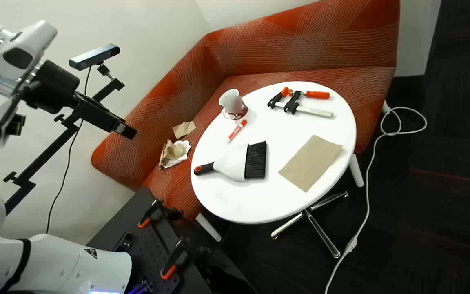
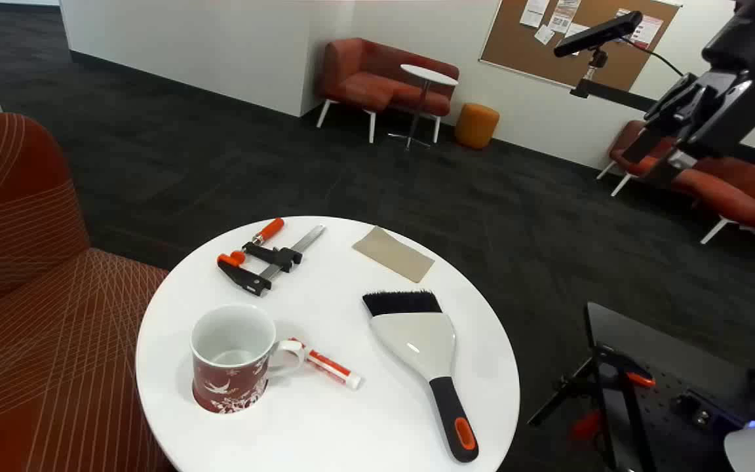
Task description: Put the marker in the mug
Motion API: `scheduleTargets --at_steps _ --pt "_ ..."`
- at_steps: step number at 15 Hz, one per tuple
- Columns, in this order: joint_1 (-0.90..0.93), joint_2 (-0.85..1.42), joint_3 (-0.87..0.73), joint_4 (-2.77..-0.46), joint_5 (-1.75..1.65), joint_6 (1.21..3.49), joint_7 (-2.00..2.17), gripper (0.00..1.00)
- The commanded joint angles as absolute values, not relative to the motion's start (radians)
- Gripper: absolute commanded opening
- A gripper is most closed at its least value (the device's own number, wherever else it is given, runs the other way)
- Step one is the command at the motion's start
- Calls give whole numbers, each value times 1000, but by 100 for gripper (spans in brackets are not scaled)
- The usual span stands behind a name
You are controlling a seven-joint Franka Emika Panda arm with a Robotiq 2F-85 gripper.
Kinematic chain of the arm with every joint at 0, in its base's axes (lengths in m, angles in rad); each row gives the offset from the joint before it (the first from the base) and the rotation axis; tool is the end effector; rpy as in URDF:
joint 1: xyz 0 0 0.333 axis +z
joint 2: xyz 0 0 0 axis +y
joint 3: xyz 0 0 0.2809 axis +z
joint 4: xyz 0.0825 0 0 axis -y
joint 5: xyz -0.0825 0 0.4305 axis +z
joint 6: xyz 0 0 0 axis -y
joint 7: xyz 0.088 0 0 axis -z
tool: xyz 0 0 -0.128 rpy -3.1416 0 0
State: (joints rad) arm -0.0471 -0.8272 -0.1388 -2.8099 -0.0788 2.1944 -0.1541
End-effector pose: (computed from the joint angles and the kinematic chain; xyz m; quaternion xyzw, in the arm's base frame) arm 0.3847 -0.0636 0.3781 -0.9942 -0.0206 -0.1053 0.0010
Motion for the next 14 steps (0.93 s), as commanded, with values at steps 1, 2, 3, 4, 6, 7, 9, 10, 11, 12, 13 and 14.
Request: scheduleTargets --at_steps 1,2,3,4,6,7,9,10,11,12,13,14 --pt "-53 -824 -132 -2812 -72 2191 -159 100" --pt "-53 -821 -132 -2815 -72 2191 -159 100" --pt "-53 -818 -132 -2816 -72 2191 -159 100" --pt "-53 -816 -132 -2816 -72 2191 -159 100" --pt "-53 -816 -132 -2816 -72 2191 -159 100" --pt "-53 -816 -132 -2816 -72 2191 -159 100" --pt "-53 -816 -132 -2816 -72 2191 -159 100" --pt "-53 -816 -132 -2816 -72 2191 -159 100" --pt "-53 -816 -132 -2816 -72 2191 -159 100" --pt "-51 -802 -127 -2807 -74 2195 -157 100" --pt "-45 -785 -121 -2797 -73 2204 -153 100" --pt "-37 -763 -113 -2784 -73 2213 -149 100"
